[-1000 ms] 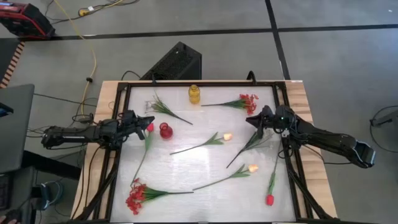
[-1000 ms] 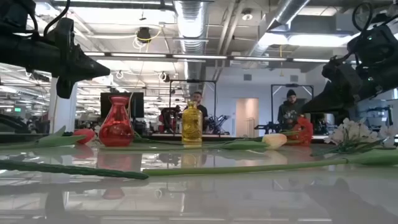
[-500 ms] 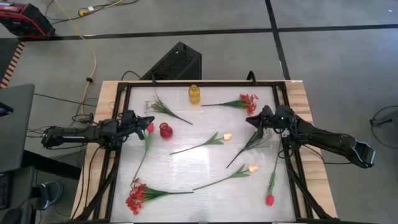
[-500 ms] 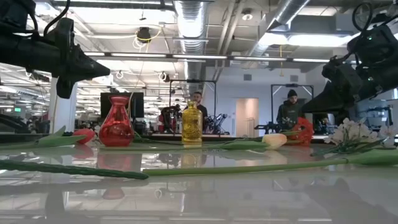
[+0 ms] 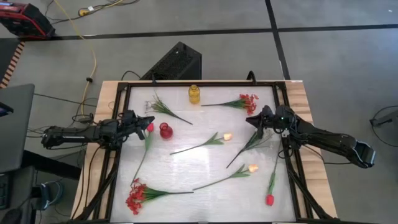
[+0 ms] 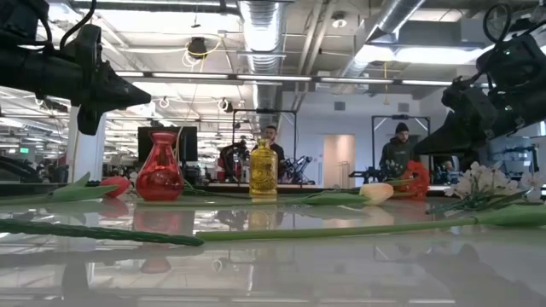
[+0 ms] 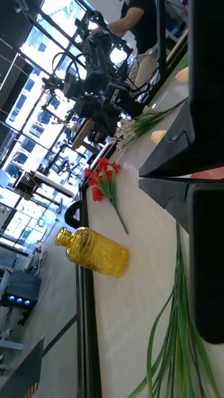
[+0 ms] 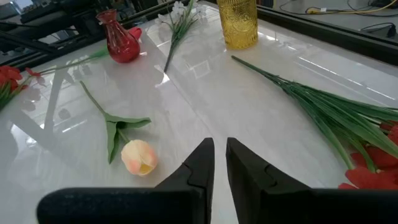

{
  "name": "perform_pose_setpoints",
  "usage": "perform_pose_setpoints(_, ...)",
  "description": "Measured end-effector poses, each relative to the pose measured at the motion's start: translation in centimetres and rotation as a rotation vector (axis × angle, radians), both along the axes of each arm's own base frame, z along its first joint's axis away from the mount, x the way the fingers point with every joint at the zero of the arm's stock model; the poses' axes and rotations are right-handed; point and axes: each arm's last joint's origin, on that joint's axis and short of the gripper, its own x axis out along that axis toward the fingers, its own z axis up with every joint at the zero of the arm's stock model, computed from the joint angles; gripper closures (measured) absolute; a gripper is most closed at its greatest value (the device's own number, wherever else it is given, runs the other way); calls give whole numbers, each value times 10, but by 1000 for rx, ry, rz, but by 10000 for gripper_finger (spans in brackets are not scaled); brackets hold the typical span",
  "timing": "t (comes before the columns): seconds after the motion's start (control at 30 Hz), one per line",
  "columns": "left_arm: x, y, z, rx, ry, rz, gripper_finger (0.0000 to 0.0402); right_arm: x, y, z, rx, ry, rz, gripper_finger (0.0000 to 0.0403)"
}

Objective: Sort flowers into vase by color

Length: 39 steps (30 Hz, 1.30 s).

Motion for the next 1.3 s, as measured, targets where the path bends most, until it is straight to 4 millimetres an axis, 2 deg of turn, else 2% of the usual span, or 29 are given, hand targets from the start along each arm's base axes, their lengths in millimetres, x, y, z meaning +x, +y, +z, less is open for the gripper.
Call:
perform_pose_setpoints(0.87, 0, 0, 1, 2, -4, 10, 401, 0, 0, 0, 1, 0, 0, 332)
perform_pose_setpoints(1.03, -1, 1, 1, -54, -39, 50, 401, 0, 0, 0, 0, 0, 0, 332)
perform_pose_setpoints(1.3, 2, 0, -1, -170, -85, -3, 401, -1, -1, 0, -13, 9, -35, 332)
